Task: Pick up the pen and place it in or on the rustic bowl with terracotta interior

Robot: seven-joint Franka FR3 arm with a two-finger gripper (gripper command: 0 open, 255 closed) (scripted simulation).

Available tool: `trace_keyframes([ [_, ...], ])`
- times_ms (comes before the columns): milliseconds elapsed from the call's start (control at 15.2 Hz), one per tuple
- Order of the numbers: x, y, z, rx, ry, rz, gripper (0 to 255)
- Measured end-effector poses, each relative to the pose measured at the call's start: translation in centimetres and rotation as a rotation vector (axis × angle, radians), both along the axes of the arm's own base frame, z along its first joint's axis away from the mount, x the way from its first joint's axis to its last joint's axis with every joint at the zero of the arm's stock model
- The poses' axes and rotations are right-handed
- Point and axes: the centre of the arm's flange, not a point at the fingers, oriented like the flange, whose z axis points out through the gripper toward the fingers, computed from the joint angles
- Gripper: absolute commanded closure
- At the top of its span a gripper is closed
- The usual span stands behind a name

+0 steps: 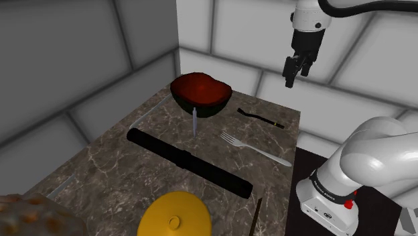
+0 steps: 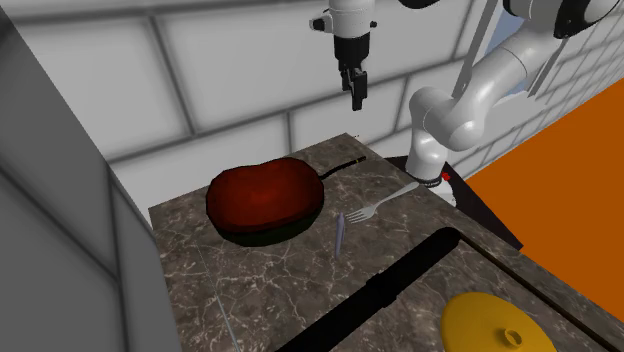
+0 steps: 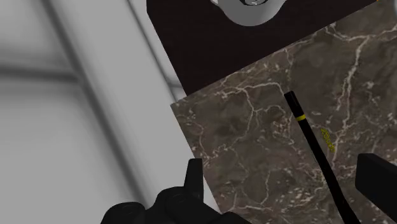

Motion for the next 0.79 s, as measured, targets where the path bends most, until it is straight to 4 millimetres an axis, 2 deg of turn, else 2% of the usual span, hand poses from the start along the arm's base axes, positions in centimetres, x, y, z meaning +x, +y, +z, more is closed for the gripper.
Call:
trace_keyframes([
  [132,-0.2,0.6,-0.2,0.000,-0.017,-0.002,0],
  [330,-1.3,3.6,-1.0,-0.001,-0.111,-0.013,0],
  [726,-4.2,10.9,-3.7,-0.002,-0.334,-0.041,0],
  [792,-4.6,12.6,-4.3,-0.002,-0.371,-0.044,0],
])
